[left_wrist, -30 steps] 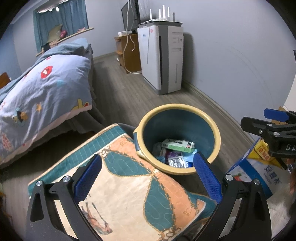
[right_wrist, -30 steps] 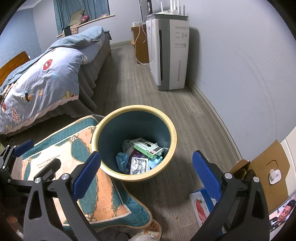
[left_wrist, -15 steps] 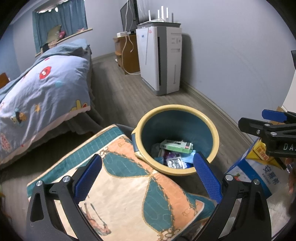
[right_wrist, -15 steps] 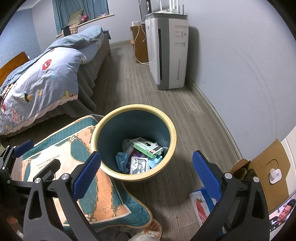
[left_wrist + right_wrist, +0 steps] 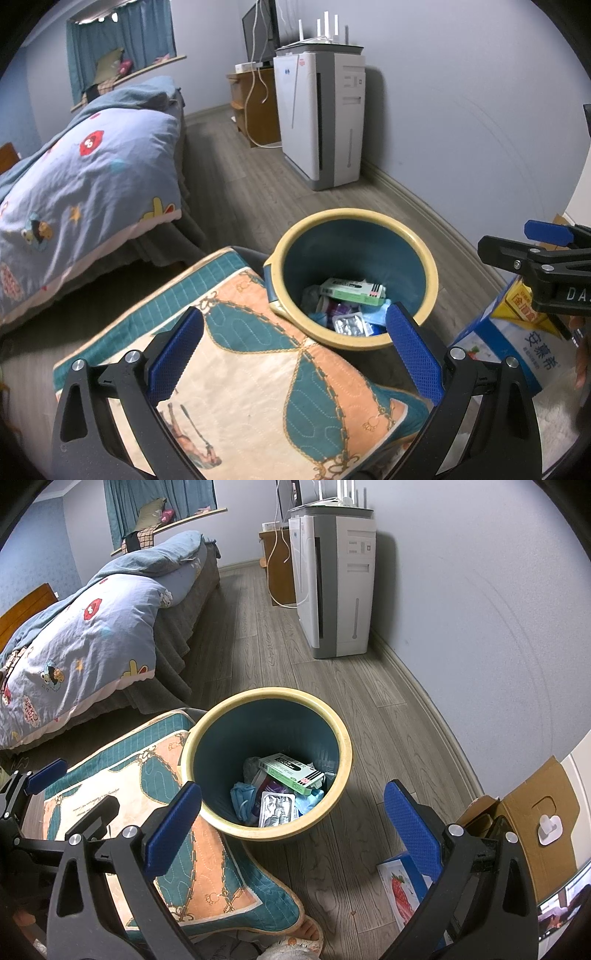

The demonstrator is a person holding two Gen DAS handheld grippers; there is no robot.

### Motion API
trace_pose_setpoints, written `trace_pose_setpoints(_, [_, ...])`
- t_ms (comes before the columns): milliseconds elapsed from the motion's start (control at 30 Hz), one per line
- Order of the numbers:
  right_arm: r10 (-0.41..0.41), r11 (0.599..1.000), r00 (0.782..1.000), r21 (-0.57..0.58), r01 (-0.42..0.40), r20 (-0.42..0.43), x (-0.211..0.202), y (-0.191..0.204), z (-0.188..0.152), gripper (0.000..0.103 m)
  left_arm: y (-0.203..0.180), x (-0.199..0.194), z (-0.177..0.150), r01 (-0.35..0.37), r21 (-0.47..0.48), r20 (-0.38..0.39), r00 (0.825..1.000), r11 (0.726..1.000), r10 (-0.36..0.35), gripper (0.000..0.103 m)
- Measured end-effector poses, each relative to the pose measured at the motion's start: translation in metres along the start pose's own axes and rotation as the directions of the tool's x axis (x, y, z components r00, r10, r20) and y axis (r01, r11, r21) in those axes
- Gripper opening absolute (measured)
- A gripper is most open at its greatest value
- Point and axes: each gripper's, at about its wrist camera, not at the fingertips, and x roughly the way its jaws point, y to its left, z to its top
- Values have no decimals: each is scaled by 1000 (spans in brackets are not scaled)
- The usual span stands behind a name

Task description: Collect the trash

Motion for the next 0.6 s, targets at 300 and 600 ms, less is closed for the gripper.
trace_pose_setpoints(300, [0, 1000, 1000, 0, 0, 0, 0, 0, 0, 97, 1, 0, 0, -1, -1, -1, 1000, 1000, 1, 98])
trace_pose_setpoints(600, [0, 1000, 1000, 0, 0, -1, 0, 0, 0, 97, 0, 0, 0, 3, -9, -1, 1000, 1000, -3, 98])
